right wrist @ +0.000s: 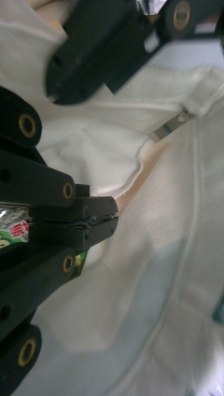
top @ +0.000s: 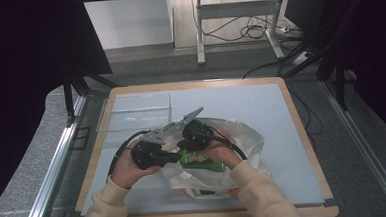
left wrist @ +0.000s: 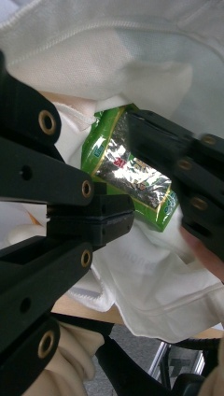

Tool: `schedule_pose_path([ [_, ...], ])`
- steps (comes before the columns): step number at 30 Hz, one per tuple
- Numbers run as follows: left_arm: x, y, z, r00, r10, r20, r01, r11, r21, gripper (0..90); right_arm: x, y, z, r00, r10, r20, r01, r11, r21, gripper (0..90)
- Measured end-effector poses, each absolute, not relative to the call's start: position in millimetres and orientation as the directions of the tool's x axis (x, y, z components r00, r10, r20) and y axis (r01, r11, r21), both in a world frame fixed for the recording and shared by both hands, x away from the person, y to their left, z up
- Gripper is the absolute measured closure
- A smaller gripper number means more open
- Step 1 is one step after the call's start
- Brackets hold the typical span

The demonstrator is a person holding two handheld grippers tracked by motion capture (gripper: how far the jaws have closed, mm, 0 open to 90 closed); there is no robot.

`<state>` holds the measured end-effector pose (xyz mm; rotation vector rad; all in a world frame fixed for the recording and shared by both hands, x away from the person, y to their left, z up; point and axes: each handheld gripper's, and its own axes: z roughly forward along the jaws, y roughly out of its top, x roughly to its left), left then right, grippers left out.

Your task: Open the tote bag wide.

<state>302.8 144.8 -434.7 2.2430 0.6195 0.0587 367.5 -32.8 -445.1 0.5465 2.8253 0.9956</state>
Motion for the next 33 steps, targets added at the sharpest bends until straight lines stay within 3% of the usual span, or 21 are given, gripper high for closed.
schedule_pose_path([
  [14, 306.8, 143.0, -445.1, 0.876, 0.449, -0.174, 0.432, -0.574, 0.695, 90.0, 399.4, -15.5, -476.5, -0.920, 0.391, -0.012, 0.302, 0.729, 0.615, 87.6],
  [33, 308.5, 143.0, -455.6, 0.878, 0.441, -0.185, 0.444, -0.606, 0.660, 90.0, 428.8, -18.8, -476.7, -0.890, 0.453, -0.041, 0.340, 0.723, 0.602, 89.2],
])
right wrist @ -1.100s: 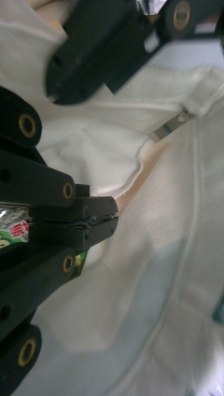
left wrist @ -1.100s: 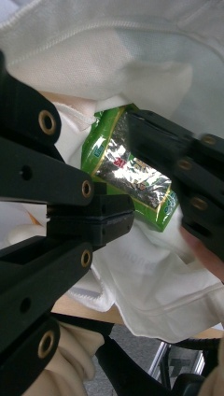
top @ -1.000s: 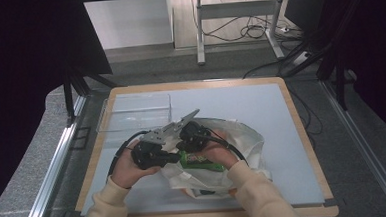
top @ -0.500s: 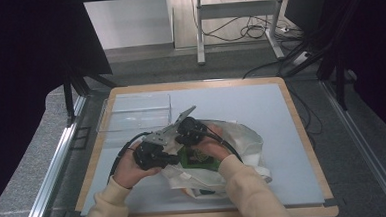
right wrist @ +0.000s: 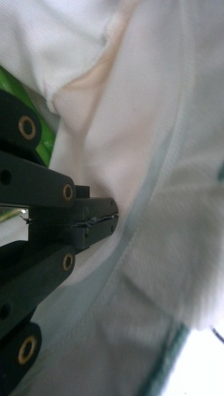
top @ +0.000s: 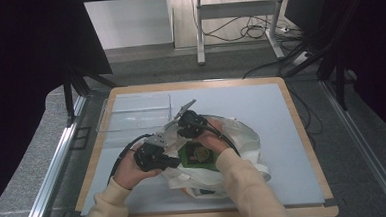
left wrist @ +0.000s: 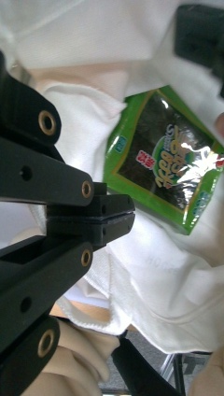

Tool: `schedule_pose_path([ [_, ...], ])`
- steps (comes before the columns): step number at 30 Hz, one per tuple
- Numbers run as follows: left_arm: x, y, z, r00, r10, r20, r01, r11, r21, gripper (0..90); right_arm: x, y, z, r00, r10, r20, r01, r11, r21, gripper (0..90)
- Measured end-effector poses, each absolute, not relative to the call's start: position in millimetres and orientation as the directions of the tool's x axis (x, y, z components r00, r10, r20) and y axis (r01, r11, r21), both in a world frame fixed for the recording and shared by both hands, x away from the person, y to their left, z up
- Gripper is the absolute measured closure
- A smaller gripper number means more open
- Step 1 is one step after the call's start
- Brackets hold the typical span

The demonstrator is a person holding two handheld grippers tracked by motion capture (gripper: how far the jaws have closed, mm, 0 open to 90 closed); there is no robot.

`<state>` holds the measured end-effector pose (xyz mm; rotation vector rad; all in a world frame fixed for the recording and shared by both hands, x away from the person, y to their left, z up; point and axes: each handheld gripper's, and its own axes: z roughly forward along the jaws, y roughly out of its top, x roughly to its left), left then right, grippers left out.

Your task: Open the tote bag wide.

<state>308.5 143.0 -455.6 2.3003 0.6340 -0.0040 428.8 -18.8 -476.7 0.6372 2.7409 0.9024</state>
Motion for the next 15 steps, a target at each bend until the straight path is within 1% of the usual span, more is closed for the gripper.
schedule_pose_path([
  [15, 304.2, 139.2, -467.0, 0.876, 0.433, -0.211, 0.462, -0.632, 0.622, 90.0, 442.5, -23.2, -480.5, -0.859, 0.513, 0.003, 0.407, 0.678, 0.612, 89.2],
])
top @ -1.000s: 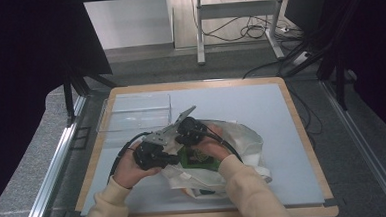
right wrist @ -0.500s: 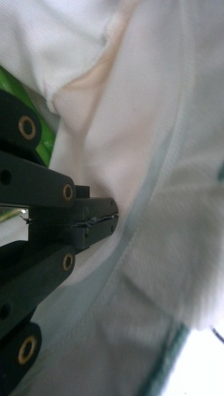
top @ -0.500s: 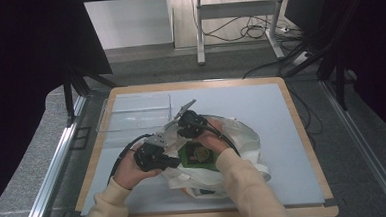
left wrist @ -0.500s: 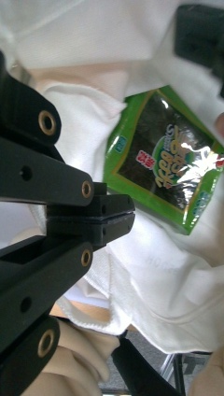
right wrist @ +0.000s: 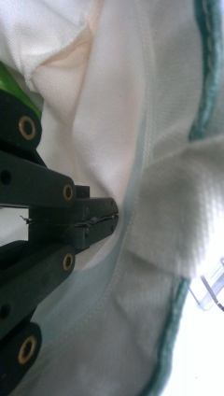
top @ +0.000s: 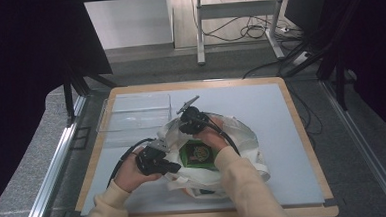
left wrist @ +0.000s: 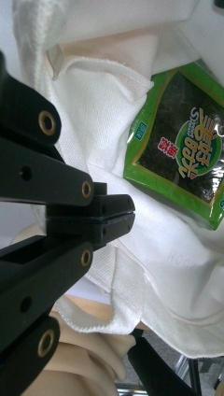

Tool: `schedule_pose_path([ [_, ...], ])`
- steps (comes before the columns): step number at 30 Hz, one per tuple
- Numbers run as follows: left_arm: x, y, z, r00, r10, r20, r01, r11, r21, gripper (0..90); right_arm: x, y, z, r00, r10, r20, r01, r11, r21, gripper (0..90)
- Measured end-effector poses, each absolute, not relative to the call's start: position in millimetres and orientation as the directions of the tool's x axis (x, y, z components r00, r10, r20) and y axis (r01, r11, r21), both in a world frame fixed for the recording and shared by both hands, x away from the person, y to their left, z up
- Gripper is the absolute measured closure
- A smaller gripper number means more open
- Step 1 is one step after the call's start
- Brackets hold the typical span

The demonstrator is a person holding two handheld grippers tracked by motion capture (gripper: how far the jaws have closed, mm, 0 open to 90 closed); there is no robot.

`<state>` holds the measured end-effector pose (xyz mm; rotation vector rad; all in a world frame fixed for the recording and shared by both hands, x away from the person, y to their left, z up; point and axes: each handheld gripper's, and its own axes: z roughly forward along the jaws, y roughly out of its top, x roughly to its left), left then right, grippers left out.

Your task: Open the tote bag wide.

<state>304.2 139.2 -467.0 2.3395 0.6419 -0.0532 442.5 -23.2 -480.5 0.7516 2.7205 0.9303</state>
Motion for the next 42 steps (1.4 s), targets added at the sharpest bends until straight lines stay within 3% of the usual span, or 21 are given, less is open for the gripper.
schedule_pose_path([
  [13, 304.6, 141.0, -467.6, 0.877, 0.431, -0.209, 0.460, -0.635, 0.621, 90.0, 429.9, -27.7, -469.8, -0.868, 0.496, -0.005, 0.394, 0.696, 0.600, 89.1],
  [21, 303.4, 140.1, -465.3, 0.875, 0.441, -0.198, 0.461, -0.636, 0.619, 89.9, 395.9, -67.2, -436.1, -0.881, 0.469, -0.066, 0.353, 0.742, 0.569, 89.1],
  [31, 303.7, 138.4, -465.8, 0.874, 0.445, -0.198, 0.463, -0.632, 0.622, 89.6, 386.0, -108.5, -442.5, -0.856, 0.511, -0.076, 0.405, 0.755, 0.515, 89.1],
  [42, 304.6, 132.9, -463.1, 0.877, 0.436, -0.199, 0.456, -0.632, 0.627, 89.8, 384.9, -117.2, -449.1, -0.852, 0.517, -0.090, 0.421, 0.776, 0.469, 89.1],
])
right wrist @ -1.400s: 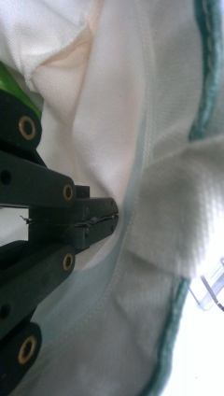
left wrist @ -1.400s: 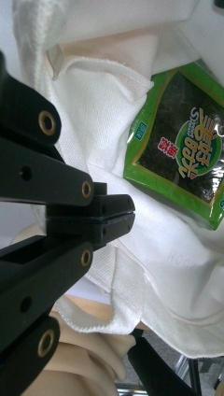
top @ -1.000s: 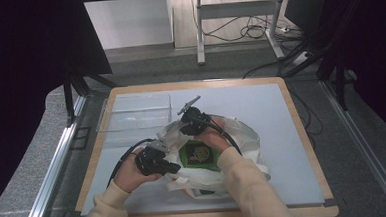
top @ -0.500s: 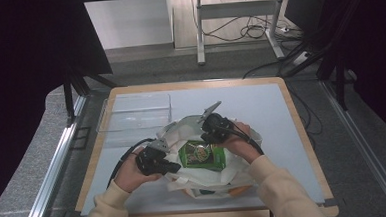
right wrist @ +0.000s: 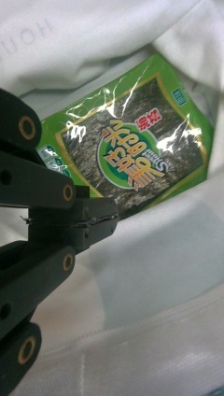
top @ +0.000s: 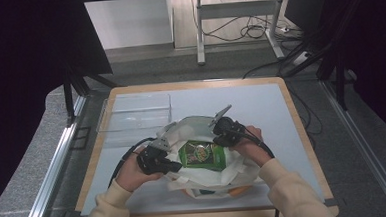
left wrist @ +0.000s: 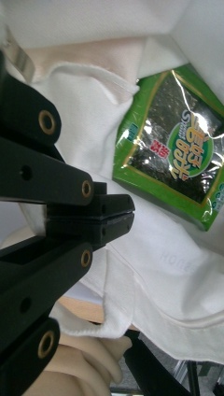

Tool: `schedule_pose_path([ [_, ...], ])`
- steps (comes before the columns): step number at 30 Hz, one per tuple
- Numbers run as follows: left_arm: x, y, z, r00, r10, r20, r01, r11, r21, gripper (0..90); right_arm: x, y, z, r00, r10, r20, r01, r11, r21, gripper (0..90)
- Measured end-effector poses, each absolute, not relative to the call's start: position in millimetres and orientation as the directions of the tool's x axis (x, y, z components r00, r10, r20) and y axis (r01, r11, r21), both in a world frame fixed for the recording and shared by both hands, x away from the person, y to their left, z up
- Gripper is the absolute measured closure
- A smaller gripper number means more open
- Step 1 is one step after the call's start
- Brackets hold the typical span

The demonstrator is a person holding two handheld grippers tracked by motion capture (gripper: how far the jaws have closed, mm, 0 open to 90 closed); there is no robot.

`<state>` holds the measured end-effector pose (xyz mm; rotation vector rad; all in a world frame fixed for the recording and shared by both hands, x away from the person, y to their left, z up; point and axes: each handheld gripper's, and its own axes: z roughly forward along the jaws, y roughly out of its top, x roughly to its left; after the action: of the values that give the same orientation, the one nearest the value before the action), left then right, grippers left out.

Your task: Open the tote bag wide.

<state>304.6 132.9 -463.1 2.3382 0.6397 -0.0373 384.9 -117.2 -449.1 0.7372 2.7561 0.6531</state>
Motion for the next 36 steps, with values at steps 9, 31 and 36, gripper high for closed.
schedule_pose_path([
  [9, 303.5, 130.2, -466.5, 0.881, 0.429, -0.201, 0.454, -0.643, 0.617, 89.9, 389.0, -120.4, -462.3, -0.844, 0.516, -0.147, 0.436, 0.820, 0.371, 89.0],
  [31, 302.0, 127.9, -471.4, 0.884, 0.420, -0.206, 0.455, -0.665, 0.593, 90.0, 420.0, -147.2, -471.3, -0.704, 0.686, -0.187, 0.592, 0.711, 0.380, 89.3],
  [36, 302.0, 128.1, -472.2, 0.885, 0.417, -0.209, 0.454, -0.668, 0.589, 90.0, 424.7, -149.8, -473.1, -0.692, 0.702, -0.170, 0.608, 0.693, 0.387, 89.3],
])
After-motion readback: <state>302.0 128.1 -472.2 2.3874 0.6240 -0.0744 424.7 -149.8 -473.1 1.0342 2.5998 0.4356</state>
